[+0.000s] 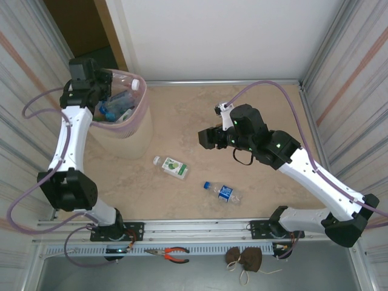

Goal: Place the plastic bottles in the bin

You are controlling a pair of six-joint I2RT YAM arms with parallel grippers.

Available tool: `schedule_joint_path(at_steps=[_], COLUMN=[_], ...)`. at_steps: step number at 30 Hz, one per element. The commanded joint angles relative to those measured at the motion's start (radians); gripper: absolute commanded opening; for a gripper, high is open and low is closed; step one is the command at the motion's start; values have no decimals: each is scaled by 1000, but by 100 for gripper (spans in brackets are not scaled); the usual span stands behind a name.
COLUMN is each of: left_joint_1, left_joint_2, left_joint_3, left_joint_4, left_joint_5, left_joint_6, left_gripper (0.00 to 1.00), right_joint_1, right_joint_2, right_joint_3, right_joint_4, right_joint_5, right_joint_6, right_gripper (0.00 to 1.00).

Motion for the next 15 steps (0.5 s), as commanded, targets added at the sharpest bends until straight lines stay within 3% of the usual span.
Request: schedule_joint_path(at_steps=[1,9,15], left_joint_1=[3,5,14], left_joint_2=[13,-27,-85], left_joint_3=[32,16,34], left_joint_4=[-39,-68,-86], left_joint_5=[39,47,20], left_joint_6=[-62,-62,-19], left_gripper=[36,59,62], right_joint_1=[-8,-8,-8], right_joint_2=[-27,-32,-44], right_joint_3=[6,7,4], right_joint_4=[-11,-11,-16], right_joint_5=[26,26,30], right_joint_6=[14,11,11], right_gripper=[74,74,74])
